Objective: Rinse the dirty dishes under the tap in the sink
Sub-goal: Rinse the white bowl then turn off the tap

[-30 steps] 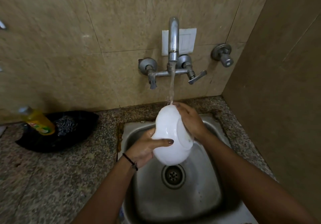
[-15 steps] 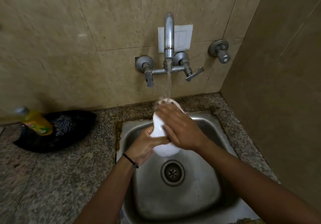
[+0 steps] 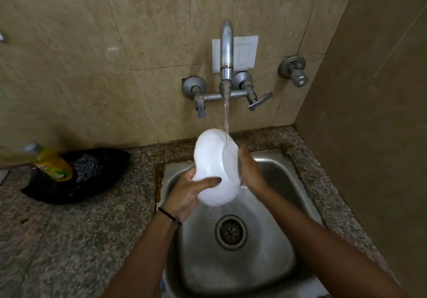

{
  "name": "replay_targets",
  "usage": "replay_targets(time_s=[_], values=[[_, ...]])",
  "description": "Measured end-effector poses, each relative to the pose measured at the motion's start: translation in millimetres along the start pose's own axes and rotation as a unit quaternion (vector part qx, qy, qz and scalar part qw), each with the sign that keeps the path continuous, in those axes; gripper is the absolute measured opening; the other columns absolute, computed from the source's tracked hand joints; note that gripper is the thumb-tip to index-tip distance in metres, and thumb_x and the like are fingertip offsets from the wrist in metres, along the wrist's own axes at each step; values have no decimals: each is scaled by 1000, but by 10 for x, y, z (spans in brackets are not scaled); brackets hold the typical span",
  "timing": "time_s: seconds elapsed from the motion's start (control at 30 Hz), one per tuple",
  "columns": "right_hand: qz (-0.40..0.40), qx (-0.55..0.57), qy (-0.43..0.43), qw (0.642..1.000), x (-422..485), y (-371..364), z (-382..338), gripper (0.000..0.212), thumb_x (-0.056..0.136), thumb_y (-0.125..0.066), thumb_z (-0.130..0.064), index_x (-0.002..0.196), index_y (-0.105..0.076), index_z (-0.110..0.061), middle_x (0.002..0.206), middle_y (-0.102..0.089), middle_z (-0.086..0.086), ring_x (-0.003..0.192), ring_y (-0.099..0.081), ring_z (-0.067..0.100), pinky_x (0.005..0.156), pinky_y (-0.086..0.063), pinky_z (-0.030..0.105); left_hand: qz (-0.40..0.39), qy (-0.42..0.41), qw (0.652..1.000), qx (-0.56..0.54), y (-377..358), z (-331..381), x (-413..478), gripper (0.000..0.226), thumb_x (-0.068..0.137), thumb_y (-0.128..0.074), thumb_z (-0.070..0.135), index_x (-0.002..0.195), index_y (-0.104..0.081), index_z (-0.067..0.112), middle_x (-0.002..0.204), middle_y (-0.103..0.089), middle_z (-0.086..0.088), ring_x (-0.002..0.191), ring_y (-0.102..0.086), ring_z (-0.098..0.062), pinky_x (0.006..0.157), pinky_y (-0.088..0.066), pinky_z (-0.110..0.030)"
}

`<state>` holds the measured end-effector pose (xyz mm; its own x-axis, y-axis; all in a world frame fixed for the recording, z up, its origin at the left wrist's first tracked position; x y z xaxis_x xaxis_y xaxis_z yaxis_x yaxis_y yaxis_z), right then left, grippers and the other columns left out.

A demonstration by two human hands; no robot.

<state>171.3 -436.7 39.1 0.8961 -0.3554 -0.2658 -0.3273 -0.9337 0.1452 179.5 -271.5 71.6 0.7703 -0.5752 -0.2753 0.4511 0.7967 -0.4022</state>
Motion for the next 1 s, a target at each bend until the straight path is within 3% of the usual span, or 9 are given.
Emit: replay_targets(time_s=[0.07,0.1,0.2,0.3,0.4,0.53,0.67,0.77,1.0], values=[[14,-27,60,998,-276,-46,113,57,94,-32,-56,145,-27,-31,140,-44,-4,121,-49,16,88,-51,31,10,-16,999,-51,25,18,17,50,73,-66,3,122,-60,12,115,-70,-10,101,-69,-23,76,-58,-37],[20,-44,106,993,-441,-89,140,57,95,-32,-54,148,-20,-34,146,-37,-7,128,-43,12,95,-48,30,14,-22,997,-70,39,24,25,50,75,-65,3,124,-59,11,117,-69,-11,103,-68,-23,77,-58,-37],[36,-160,237,958,-808,-250,212,65,94,-22,-60,150,-11,-28,159,-9,-6,146,-9,7,117,-16,26,11,-20,994,-103,51,-3,29,43,85,-63,8,127,-57,10,121,-67,-12,107,-66,-24,80,-58,-36],[34,-268,329,905,-781,-343,86,62,100,-16,-47,148,-23,-8,157,-19,4,146,-12,10,120,-2,31,6,1,994,-106,39,-68,13,45,84,-58,22,128,-56,9,121,-67,-13,105,-67,-23,77,-58,-33],[8,-276,323,905,-522,-274,-165,70,97,-11,-53,146,-31,-8,153,-29,6,143,-21,10,120,-3,28,4,-6,995,-100,59,-99,-6,61,73,-72,33,128,-57,10,124,-65,-15,109,-66,-24,78,-57,-32],[36,-278,210,937,-394,-146,-22,67,95,-13,-55,150,-20,-17,157,-18,-2,146,-10,11,120,-3,29,7,-25,994,-105,102,-110,26,79,61,-84,43,129,-56,14,127,-64,-11,116,-62,-26,84,-56,-37],[25,-282,323,903,-759,-245,76,66,98,-18,-53,146,-32,-10,154,-28,3,145,-18,9,119,-6,26,-1,-31,992,-119,149,-105,53,73,65,-82,40,129,-57,13,129,-62,-14,117,-61,-28,86,-56,-39],[6,-260,311,914,-602,-250,-99,65,97,-16,-53,144,-36,-12,152,-32,2,143,-20,5,119,-3,25,-11,-21,993,-113,114,-141,52,60,67,-80,37,121,-64,16,126,-64,-13,114,-63,-26,83,-56,-36],[32,-297,186,936,-508,-72,132,68,96,-16,-58,150,-14,-18,159,-11,0,146,-3,8,119,-1,28,1,-22,996,-88,91,-201,88,77,59,-85,48,126,-59,18,127,-64,-11,116,-61,-26,86,-56,-38]])
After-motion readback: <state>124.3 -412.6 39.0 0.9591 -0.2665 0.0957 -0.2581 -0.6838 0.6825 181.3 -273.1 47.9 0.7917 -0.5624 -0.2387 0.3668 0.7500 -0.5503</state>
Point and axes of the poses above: each hand's wrist, its own x-axis towards the middle knuckle, its own y-axis out of the back of the hand, z = x × y, the point moved 2 cm from there along x, towards the middle knuckle
